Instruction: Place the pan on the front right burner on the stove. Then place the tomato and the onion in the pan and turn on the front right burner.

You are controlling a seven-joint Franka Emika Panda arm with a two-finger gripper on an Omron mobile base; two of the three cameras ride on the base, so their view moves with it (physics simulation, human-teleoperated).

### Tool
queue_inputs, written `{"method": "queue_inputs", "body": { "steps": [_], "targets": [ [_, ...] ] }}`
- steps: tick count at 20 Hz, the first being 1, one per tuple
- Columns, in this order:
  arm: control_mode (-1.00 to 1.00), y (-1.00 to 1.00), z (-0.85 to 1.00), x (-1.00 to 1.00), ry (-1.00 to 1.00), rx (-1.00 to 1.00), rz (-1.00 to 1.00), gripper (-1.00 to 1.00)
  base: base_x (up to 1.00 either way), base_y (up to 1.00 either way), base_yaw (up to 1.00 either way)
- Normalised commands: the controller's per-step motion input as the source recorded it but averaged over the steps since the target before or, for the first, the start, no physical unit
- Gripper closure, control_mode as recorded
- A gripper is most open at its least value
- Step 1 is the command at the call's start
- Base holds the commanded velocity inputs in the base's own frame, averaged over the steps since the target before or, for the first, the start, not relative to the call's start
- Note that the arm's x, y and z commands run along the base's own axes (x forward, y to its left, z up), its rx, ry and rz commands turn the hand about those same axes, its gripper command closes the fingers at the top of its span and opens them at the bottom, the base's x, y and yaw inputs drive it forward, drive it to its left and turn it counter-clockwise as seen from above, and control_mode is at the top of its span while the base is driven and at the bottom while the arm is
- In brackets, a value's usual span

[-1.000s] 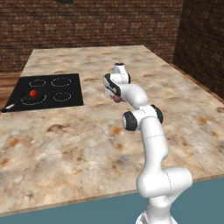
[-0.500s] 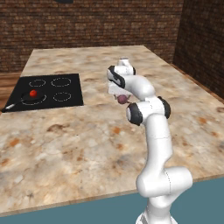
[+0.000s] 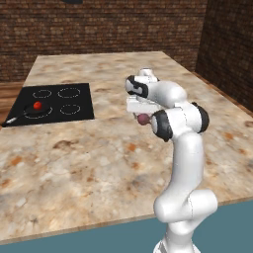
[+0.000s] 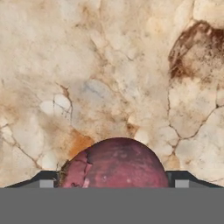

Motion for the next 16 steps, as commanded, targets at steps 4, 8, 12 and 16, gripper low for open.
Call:
{"method": "queue_inputs", "body": {
  "steps": [4, 8, 12, 16],
  "targets": [
    [-1.00, 0.00, 0.20, -1.00, -0.07, 0.00, -0.02, 1.00, 0.00, 0.00, 0.00],
    [-1.00, 0.01, 0.29, -1.00, -0.16, 0.00, 0.00, 1.00, 0.00, 0.00, 0.00],
    [-1.00, 0.01, 0.31, -0.74, -0.15, 0.00, 0.00, 1.00, 0.00, 0.00, 0.00],
    [-1.00, 0.00, 0.19, -0.51, -0.05, 0.00, 0.00, 1.00, 0.00, 0.00, 0.00]
  ]
}}
